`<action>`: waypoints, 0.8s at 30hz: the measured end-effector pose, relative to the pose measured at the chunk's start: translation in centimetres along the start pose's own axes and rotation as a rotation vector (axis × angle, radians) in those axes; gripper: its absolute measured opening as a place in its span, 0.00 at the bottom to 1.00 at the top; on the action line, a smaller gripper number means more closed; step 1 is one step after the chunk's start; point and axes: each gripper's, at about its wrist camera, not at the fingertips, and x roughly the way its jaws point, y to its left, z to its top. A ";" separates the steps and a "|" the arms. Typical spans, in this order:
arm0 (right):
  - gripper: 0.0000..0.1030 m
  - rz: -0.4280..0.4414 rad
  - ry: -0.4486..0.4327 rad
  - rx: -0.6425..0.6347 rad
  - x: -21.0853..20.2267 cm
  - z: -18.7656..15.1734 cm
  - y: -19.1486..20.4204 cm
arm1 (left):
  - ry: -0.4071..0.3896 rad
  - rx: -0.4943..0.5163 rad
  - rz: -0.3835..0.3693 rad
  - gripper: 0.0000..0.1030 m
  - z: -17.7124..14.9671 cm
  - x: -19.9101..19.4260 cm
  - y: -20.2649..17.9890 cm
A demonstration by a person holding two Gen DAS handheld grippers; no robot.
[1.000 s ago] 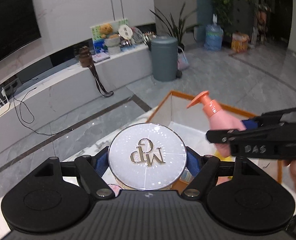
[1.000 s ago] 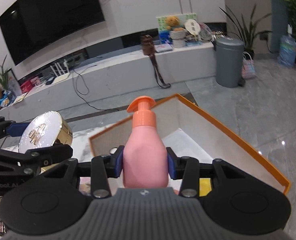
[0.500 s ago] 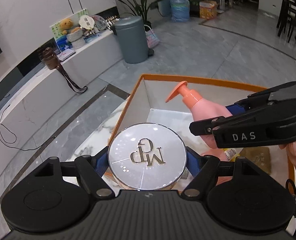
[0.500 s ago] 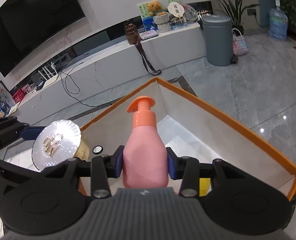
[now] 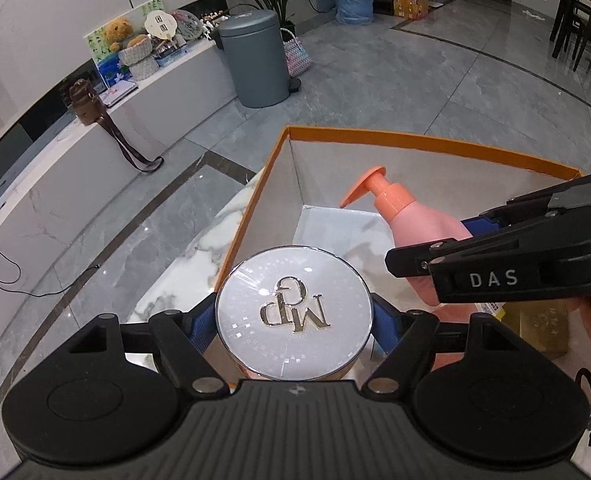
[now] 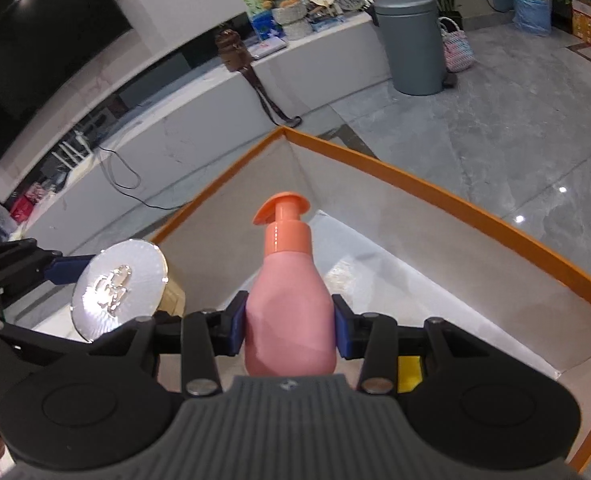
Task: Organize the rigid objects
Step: 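Carry white compact and pink pump bottle with both tools over orange box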
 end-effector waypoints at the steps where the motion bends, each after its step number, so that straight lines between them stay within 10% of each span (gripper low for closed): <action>1: 0.41 -0.008 0.004 0.002 0.2 0.0 0.0 | 0.004 0.004 -0.001 0.85 0.0 0.2 -0.1; 24: 0.41 -0.008 0.049 0.185 4.2 0.0 -0.5 | 0.167 0.161 0.012 0.85 -0.1 5.4 -1.4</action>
